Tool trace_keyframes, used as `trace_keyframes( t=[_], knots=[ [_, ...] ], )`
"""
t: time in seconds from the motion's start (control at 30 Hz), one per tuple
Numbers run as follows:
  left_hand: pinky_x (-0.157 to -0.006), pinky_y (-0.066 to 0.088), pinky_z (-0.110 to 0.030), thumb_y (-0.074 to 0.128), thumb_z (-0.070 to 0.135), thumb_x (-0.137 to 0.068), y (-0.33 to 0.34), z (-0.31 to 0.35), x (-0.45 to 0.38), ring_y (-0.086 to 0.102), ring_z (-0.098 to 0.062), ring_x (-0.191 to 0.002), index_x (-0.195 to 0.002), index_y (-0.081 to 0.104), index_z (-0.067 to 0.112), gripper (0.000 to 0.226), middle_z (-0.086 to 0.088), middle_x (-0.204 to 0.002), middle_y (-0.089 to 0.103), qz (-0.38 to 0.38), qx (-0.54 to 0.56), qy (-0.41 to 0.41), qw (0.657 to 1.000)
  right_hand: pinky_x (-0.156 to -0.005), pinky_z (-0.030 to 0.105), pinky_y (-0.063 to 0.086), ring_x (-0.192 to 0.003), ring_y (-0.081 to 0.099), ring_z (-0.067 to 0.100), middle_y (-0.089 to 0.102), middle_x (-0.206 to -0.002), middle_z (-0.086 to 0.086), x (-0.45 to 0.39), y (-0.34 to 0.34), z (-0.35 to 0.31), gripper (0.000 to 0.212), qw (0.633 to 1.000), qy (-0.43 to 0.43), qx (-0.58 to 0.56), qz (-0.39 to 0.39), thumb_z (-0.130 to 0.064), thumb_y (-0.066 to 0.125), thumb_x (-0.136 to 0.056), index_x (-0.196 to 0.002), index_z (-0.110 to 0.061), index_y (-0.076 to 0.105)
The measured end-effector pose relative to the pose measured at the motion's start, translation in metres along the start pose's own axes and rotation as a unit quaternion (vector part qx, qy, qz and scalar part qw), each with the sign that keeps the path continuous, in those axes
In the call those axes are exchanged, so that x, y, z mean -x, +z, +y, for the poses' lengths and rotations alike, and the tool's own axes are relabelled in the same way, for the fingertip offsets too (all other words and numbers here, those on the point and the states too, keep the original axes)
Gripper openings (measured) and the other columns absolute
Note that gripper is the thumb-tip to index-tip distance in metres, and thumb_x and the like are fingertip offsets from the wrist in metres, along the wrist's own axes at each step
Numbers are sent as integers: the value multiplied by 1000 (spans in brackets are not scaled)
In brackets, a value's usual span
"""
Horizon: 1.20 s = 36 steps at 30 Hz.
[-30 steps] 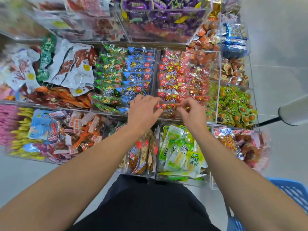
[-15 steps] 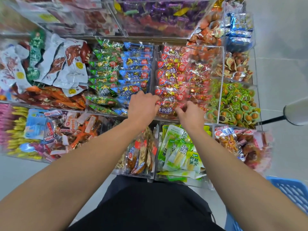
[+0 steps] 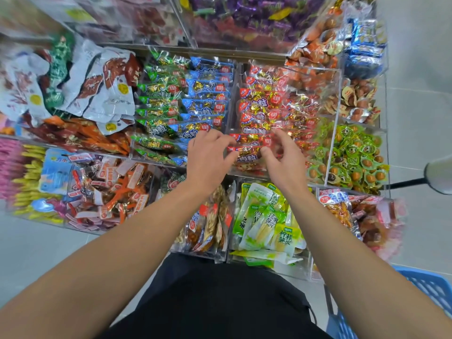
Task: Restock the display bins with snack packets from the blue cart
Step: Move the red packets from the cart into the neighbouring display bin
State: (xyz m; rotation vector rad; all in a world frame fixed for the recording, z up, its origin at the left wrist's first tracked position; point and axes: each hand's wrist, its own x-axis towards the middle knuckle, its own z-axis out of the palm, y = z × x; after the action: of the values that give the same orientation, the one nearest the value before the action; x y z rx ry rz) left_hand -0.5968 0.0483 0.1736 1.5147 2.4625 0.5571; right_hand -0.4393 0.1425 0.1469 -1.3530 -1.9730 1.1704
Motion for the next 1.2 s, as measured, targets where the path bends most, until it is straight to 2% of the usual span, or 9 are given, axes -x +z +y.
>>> trace_keyframes(
  t=[0.2, 0.33, 0.57, 0.8, 0.93, 1.0, 1.07, 1.13, 1.2],
  knots=[
    [-95, 40, -43, 60, 36, -97, 1, 2, 1, 51, -26, -109, -120, 73, 24, 28, 1, -115, 69, -18, -9, -1, 1000, -84, 25, 42, -98, 57, 9, 61, -109, -13, -8, -6, 2, 47, 997, 20, 24, -64, -33, 61, -94, -139, -26, 50],
    [-97, 41, -46, 60, 33, -98, -2, 5, 0, 50, -27, -111, -122, 72, 23, 29, 0, -120, 67, -14, 0, -1, 1000, -82, 20, 38, -97, 54, 7, 57, -109, -12, -2, -13, 6, 54, 999, 39, 17, -17, -38, 69, -88, -135, -22, 50],
    [-109, 34, -38, 57, 31, -100, -12, 2, 11, 51, -23, -125, -134, 64, 19, 37, 0, -133, 64, -17, 12, 8, 1000, -98, 37, 48, -111, 55, 14, 58, -124, -6, 11, -15, -3, 56, 999, 47, 27, 3, -38, 70, -87, -136, -22, 48],
    [-113, 33, -36, 56, 28, -99, -28, 6, 44, 49, -21, -133, -139, 59, 17, 42, 1, -140, 61, -8, 88, -19, 996, -107, 42, 42, -127, 48, 19, 48, -141, 1, 41, -25, -10, 67, 996, 73, 14, 40, -41, 67, -88, -144, -17, 41],
    [-102, 45, -32, 60, 27, -97, -35, 3, 76, 60, -7, -110, -138, 60, 19, 42, 5, -123, 67, -9, 165, -55, 985, -106, 42, 43, -127, 49, 17, 46, -144, -2, 81, -23, -15, 66, 994, 91, 4, 61, -43, 65, -88, -145, -20, 40],
    [-90, 49, -24, 61, 28, -96, -34, -1, 92, 59, 10, -89, -135, 61, 22, 39, 18, -104, 65, -28, 211, -93, 973, -102, 39, 45, -124, 52, 16, 49, -141, -5, 106, -18, -16, 63, 992, 115, -19, 57, -44, 63, -89, -144, -23, 41],
    [-77, 44, -11, 61, 29, -96, -30, -7, 107, 55, 16, -81, -133, 61, 25, 37, 27, -96, 61, -68, 231, -124, 963, -96, 34, 45, -120, 54, 14, 52, -136, -9, 135, -10, -16, 58, 987, 143, -48, 51, -43, 62, -90, -142, -25, 43],
    [-71, 40, -8, 59, 30, -98, -26, -15, 124, 57, 11, -85, -134, 59, 25, 37, 21, -101, 65, -133, 229, -136, 955, -94, 33, 45, -117, 55, 13, 53, -133, -9, 168, 0, -13, 56, 983, 171, -59, 41, -43, 61, -92, -142, -23, 44],
    [-77, 49, -23, 59, 30, -99, -20, -23, 142, 64, -7, -95, -136, 58, 23, 38, 6, -117, 69, -195, 226, -130, 945, -96, 35, 45, -117, 55, 14, 53, -133, -8, 203, 10, -9, 55, 977, 200, -65, 34, -43, 61, -93, -140, -21, 45]
  ],
)
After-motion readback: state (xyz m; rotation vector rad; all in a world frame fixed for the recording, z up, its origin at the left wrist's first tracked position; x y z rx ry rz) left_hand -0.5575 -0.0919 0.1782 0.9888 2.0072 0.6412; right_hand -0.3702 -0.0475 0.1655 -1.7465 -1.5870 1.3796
